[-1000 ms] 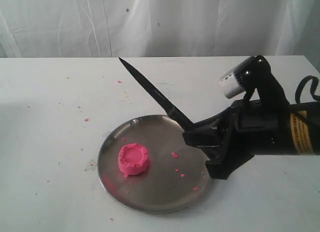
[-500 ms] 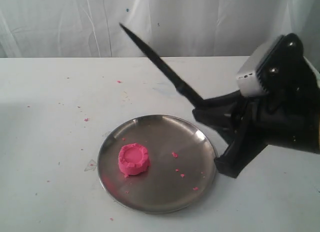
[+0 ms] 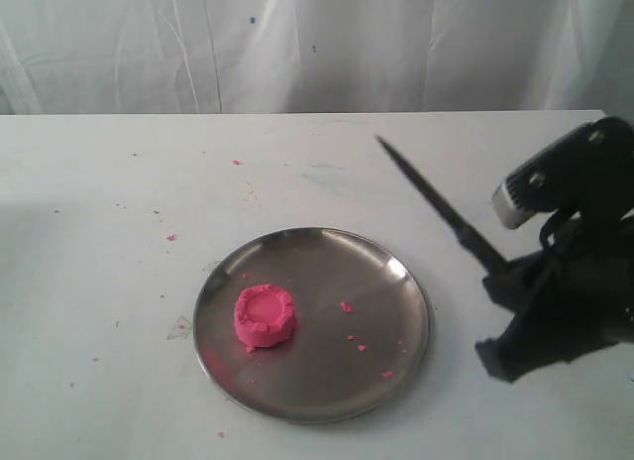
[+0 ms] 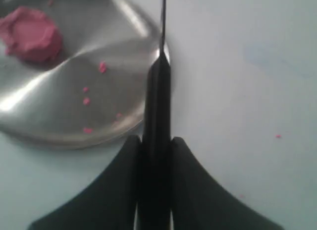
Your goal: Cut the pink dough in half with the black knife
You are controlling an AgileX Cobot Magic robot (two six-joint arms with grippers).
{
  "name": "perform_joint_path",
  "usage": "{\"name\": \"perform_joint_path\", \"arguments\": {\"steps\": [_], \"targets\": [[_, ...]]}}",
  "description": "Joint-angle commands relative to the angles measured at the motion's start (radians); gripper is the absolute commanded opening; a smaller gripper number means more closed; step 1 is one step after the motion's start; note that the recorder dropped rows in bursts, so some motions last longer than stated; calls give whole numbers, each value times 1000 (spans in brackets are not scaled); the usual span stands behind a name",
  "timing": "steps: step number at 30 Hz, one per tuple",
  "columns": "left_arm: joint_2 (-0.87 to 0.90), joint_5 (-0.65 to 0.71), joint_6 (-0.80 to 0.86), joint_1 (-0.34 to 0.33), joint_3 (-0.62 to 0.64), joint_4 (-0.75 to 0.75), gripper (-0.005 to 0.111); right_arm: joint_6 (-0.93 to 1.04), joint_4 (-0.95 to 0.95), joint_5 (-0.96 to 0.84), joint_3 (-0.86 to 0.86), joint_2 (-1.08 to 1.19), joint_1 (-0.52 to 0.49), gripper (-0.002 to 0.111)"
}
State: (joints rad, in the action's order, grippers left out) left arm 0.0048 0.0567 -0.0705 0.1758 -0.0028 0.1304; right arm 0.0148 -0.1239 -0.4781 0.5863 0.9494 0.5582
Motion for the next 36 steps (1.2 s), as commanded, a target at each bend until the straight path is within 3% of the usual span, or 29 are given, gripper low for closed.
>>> {"name": "perform_joint_path", "arguments": {"steps": [1,10,21,36], "targets": [[-5,-1,0,7,3,2,0,226,231,-36,6,1,93,5],[-5,-1,0,7,3,2,0,224,231,-57,45,93,262,5],[-5,-1,0,7,3,2,0,206,221,-60,124,260,264,5],[-5,-1,0,7,3,2,0,162,225,-12,151,323,264,5]]}}
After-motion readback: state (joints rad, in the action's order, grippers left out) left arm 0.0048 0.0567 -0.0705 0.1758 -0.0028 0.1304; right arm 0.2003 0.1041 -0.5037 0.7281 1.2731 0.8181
